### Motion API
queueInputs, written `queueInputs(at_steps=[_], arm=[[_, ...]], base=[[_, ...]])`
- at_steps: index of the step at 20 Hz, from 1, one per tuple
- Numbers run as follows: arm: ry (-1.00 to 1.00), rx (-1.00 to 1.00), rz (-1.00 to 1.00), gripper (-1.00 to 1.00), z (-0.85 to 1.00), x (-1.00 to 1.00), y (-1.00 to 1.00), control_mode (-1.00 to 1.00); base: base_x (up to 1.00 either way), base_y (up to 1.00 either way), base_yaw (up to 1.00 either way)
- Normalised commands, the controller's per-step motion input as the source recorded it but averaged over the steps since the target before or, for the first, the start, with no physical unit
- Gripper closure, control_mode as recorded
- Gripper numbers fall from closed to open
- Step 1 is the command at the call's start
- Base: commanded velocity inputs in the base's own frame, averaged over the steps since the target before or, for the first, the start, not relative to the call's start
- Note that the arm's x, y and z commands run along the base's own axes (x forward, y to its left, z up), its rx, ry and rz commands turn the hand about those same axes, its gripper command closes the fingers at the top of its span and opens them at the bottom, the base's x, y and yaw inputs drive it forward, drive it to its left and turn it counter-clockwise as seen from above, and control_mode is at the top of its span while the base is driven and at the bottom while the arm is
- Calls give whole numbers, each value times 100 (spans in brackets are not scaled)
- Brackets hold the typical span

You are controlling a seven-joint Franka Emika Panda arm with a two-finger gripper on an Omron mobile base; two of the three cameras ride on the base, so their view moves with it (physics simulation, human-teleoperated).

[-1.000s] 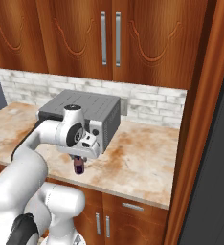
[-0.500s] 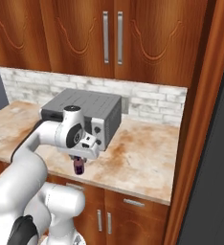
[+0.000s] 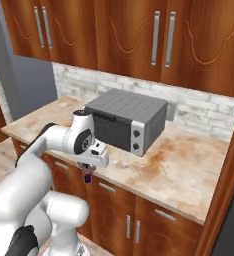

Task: There is a wine glass and glass cup on the dining counter. Place the wine bottle next to the wine glass and the juice bottle next to the glass cup.

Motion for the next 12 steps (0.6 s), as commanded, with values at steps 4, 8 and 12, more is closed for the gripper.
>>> queueInputs(at_steps=[4, 8, 12], arm=[[0, 0, 0, 100, 0, 0, 0, 100], [0, 0, 0, 100, 0, 0, 0, 100], [0, 0, 0, 100, 0, 0, 0, 100]], base=[[-8, 17, 99], [-3, 5, 100], [-2, 3, 100]])
